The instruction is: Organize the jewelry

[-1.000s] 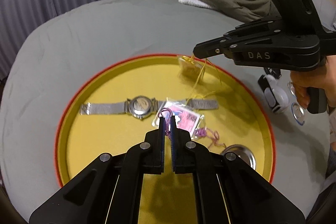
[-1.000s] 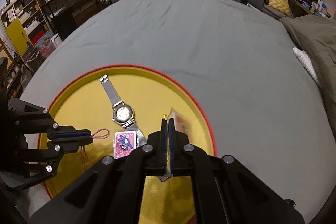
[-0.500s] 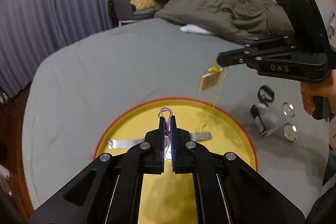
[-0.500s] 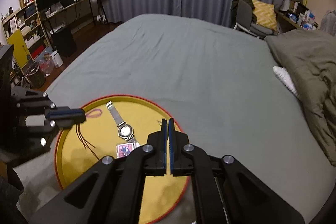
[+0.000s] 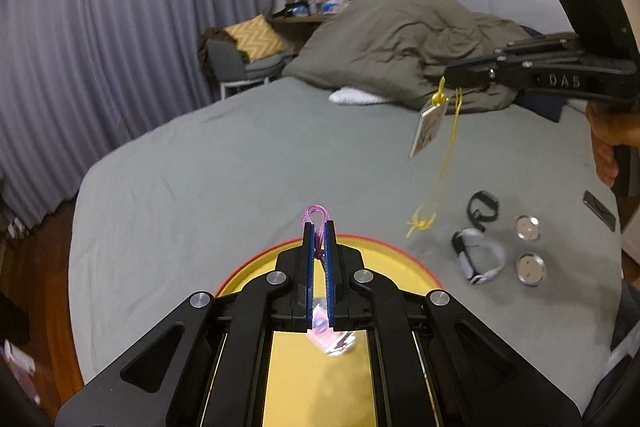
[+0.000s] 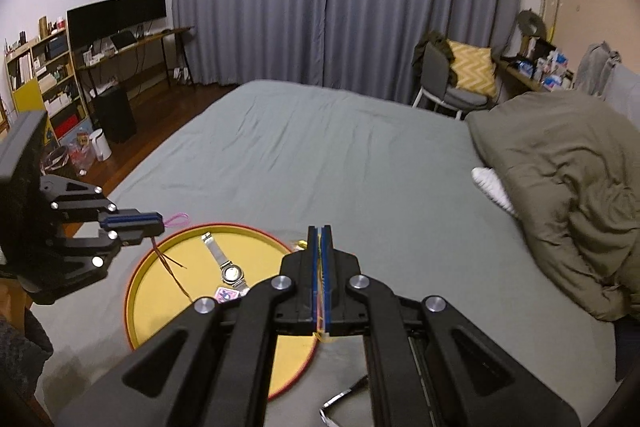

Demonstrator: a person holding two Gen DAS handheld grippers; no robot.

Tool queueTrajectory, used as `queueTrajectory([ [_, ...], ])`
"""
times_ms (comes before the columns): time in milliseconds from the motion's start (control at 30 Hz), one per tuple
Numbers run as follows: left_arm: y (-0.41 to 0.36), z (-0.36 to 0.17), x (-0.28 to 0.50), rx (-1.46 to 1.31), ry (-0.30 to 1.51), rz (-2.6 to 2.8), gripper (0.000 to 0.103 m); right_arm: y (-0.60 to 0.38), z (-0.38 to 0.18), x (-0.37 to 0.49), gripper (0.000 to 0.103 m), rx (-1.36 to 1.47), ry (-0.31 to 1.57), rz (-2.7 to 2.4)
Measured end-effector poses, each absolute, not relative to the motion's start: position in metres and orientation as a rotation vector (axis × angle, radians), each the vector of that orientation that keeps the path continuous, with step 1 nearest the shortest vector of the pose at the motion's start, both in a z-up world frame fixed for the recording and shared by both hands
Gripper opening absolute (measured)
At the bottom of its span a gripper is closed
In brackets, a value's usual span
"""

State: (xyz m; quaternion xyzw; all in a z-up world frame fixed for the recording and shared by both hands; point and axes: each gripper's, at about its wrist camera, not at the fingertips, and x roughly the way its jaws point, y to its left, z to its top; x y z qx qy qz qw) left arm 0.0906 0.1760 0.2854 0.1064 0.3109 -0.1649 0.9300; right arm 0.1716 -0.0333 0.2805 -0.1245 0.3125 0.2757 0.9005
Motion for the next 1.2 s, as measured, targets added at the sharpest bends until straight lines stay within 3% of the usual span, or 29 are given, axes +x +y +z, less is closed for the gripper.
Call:
queueTrajectory([
  [467, 0.074, 0.342, 0.043, 0.275, 0.500, -0.537, 0.000, -0.130, 0.331, 0.090, 0.003, -0.226, 0.556, 0.444],
  [833, 0.011, 0.329, 0.016, 0.304, 0.502, -0.625, 0.000, -0.210, 0.327, 0.034, 0.003, -0.187, 0.557, 0.304],
  [1067, 0.017, 0.299, 0.033, 0.325, 0.577, -0.532, 0.000, -0.238, 0.330, 0.014, 0.003, -0.171, 0.548, 0.260],
  [1100, 0.022, 0.292, 0.038, 0.323, 0.591, -0.512, 0.002, -0.240, 0.330, 0.013, 0.003, -0.171, 0.547, 0.258],
  [1167, 0.033, 0.274, 0.049, 0.309, 0.637, -0.475, 0.026, -0.242, 0.329, 0.013, 0.003, -0.164, 0.547, 0.258],
  [1200, 0.042, 0.260, 0.057, 0.298, 0.667, -0.458, 0.046, -0.241, 0.328, 0.013, 0.003, -0.163, 0.548, 0.259],
])
